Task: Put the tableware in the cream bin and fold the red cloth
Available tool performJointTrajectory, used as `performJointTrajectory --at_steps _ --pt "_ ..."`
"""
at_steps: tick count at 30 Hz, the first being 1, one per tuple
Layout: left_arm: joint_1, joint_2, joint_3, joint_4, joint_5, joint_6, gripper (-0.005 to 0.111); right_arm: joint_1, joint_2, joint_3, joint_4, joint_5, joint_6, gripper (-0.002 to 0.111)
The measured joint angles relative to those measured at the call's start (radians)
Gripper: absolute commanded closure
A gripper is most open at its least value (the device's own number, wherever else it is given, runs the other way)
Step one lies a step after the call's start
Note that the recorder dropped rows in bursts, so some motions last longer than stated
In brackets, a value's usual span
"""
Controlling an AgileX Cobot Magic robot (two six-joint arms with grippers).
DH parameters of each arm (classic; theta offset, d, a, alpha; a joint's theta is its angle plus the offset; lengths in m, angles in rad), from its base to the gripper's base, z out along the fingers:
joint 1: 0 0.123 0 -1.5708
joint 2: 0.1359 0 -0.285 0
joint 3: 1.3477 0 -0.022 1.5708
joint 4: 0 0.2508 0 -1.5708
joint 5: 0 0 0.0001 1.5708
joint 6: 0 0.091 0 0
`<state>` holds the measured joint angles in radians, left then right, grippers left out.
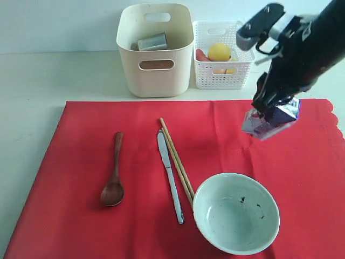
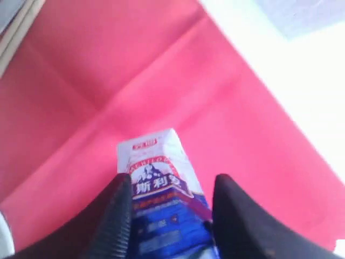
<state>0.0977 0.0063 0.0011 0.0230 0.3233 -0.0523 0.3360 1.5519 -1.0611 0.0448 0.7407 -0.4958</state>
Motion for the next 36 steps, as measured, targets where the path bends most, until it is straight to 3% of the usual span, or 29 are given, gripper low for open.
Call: performJointTrajectory --at_steps 13,16,19,22,26,32,34,36 --pt "0.0 0.0 0.0 0.0 0.0 0.0 0.105 0.0 0.015 -0.117 0.008 -0.041 0.038 0.106" --pt "0.0 0.0 0.0 0.0 0.0 0.0 0.105 0.0 0.048 -0.117 0.008 -0.032 0.195 0.094" --pt "0.0 0.0 0.0 0.0 0.0 0.0 0.105 0.0 0.083 -0.117 -0.007 0.0 0.351 0.075" --pt "0.0 0.0 0.0 0.0 0.0 0.0 0.105 0.0 0.118 -0.117 -0.016 0.059 0.425 0.053" --pt "0.0 0.0 0.0 0.0 0.0 0.0 0.105 0.0 0.172 -0.098 -0.016 0.133 0.453 0.037" --pt "0.0 0.0 0.0 0.0 0.0 0.0 0.105 0.0 0.216 0.075 -0.016 0.036 0.464 0.038" --pt "0.0 0.0 0.0 0.0 0.0 0.0 0.105 0.0 0.241 0.118 -0.016 -0.025 0.466 0.054" --pt "0.0 0.0 0.0 0.0 0.0 0.0 0.105 0.0 0.265 0.13 -0.023 -0.047 0.469 0.083"
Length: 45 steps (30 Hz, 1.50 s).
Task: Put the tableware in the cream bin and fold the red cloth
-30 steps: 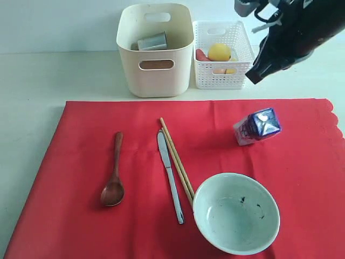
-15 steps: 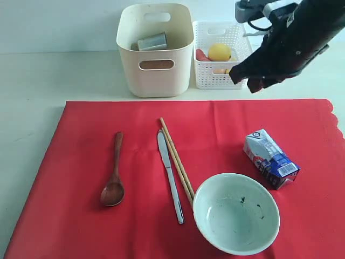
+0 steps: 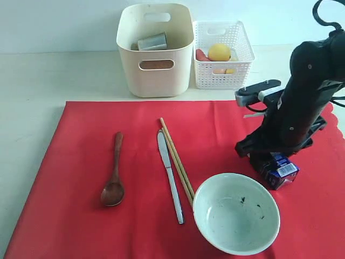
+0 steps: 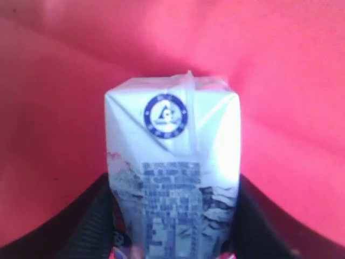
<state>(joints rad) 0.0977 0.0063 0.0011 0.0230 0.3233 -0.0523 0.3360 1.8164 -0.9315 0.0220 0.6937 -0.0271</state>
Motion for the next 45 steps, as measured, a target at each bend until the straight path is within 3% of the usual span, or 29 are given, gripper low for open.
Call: performJointTrajectory --at_steps 2,3,8,14,21,32,42,45 --pt "0.0 0.0 0.0 0.0 0.0 0.0 0.105 0.0 -0.005 0.002 0.0 -0.009 0.002 0.106" --pt "0.0 0.0 0.0 0.0 0.0 0.0 0.105 0.0 -0.013 0.003 0.0 -0.016 0.002 0.108" --pt "0.0 0.0 0.0 0.0 0.0 0.0 0.105 0.0 -0.1 -0.011 0.0 -0.028 0.002 0.108" --pt "0.0 0.0 0.0 0.0 0.0 0.0 0.105 0.0 -0.196 -0.143 0.0 -0.05 0.002 0.108" --pt "0.0 0.0 0.0 0.0 0.0 0.0 0.105 0.0 -0.179 -0.301 -0.033 -0.225 0.004 0.108" --pt "0.0 0.0 0.0 0.0 0.0 0.0 0.105 -0.002 0.095 -0.501 -0.056 -0.427 0.004 0.108" --pt "0.0 0.0 0.0 0.0 0.0 0.0 0.105 -0.042 0.382 -0.758 -0.076 -0.466 0.005 0.108" --pt "0.0 0.0 0.0 0.0 0.0 0.0 0.105 -0.053 0.424 -0.787 -0.076 -0.469 0.027 0.101"
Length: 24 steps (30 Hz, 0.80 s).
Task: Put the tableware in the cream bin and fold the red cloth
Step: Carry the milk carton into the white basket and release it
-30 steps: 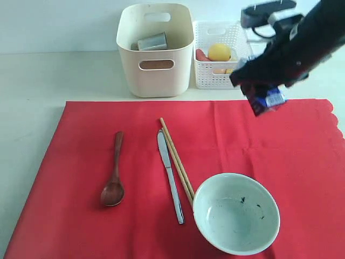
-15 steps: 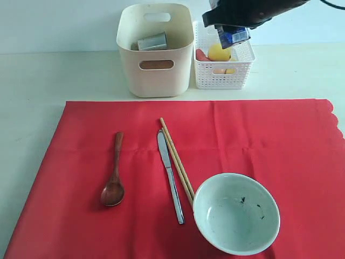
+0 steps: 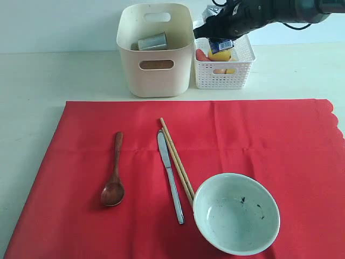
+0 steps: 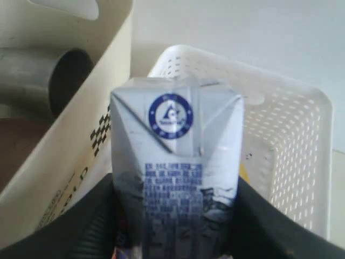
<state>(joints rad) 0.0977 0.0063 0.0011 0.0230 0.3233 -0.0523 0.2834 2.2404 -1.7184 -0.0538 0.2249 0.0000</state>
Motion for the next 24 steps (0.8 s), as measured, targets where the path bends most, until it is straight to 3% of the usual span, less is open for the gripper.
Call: performJointTrajectory --at_steps 6,12,16,24 --pt "0.0 0.0 0.0 0.0 0.0 0.0 0.105 -0.002 0.028 -0.01 0.0 -0.02 0.086 0.068" --pt "0.0 0.0 0.0 0.0 0.0 0.0 0.105 -0.002 0.028 -0.011 0.0 -0.028 0.101 0.042" --pt "0.0 0.0 0.0 0.0 0.0 0.0 0.105 -0.002 0.007 -0.015 0.0 -0.011 0.101 0.034" --pt "0.0 0.0 0.0 0.0 0.0 0.0 0.105 -0.002 -0.102 -0.015 0.009 0.221 0.108 0.038"
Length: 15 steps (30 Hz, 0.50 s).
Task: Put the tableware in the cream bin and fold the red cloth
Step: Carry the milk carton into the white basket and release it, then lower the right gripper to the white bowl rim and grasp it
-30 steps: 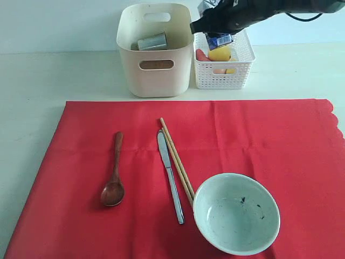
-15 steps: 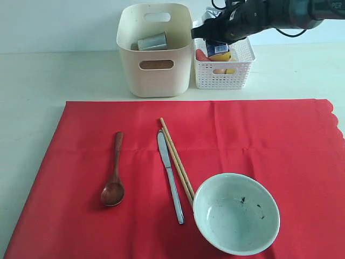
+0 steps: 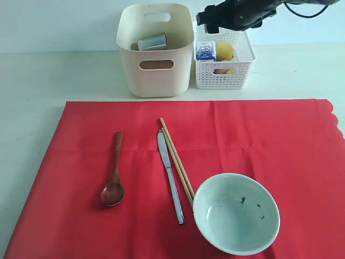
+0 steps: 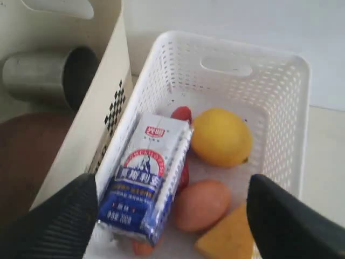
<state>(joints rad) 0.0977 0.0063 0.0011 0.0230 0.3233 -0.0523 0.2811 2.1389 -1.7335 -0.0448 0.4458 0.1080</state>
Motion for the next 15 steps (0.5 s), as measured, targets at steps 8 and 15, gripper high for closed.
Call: performJointTrajectory --at_steps 8,15 --pt "0.0 0.0 0.0 0.0 0.0 0.0 0.105 0.0 -0.179 0.0 0.011 0.326 -0.048 0.054" --pt "0.0 0.0 0.0 0.0 0.0 0.0 0.105 0.0 -0.303 0.042 0.109 0.554 -0.154 0.07"
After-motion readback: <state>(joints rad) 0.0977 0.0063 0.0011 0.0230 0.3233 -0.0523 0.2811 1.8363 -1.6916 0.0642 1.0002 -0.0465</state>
